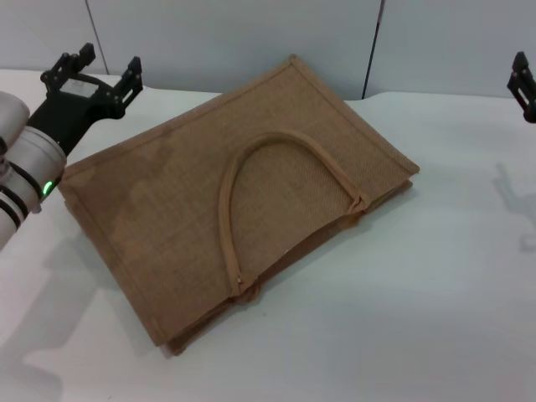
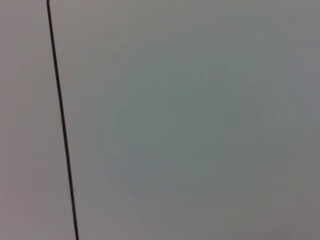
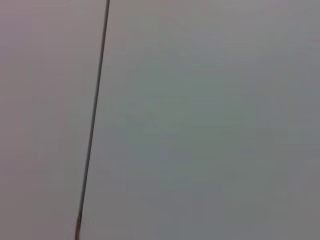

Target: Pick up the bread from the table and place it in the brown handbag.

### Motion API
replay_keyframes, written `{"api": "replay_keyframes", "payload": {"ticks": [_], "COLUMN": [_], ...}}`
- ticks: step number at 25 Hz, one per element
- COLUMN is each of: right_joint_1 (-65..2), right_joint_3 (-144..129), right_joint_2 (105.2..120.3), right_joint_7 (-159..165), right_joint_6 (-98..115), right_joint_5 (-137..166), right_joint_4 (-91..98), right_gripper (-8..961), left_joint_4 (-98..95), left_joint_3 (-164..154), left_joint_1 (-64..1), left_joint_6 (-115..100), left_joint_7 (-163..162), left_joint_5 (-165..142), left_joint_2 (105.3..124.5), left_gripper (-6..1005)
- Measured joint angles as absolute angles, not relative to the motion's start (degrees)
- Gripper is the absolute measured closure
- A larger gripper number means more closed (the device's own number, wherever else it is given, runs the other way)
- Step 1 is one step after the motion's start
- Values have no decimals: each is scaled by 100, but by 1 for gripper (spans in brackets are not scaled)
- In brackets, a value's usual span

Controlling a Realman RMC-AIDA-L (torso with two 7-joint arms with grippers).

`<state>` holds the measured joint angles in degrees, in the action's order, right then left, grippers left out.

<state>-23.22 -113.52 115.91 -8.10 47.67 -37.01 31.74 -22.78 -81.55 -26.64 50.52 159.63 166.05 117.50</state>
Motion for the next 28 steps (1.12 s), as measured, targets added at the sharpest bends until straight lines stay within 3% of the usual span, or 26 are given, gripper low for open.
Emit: {"api": "replay_keyframes", "payload": {"ticks": [28], "right_joint_1": [-2123], "right_joint_3": [-11452], "right_joint_2": [11628], "right_joint_7": [237], "right_joint_6": [5610], "right_joint_5": [-3703], "right_joint_4": [1971], "right_gripper": [161], "left_joint_4": [-469], "left_joint_3": [-7386], "left_joint_1": [-2750], "left_joint_6": [6881], "left_joint_7": [16269], "left_joint_5": [16621], "left_joint_2": [11746], "left_gripper": [280]}}
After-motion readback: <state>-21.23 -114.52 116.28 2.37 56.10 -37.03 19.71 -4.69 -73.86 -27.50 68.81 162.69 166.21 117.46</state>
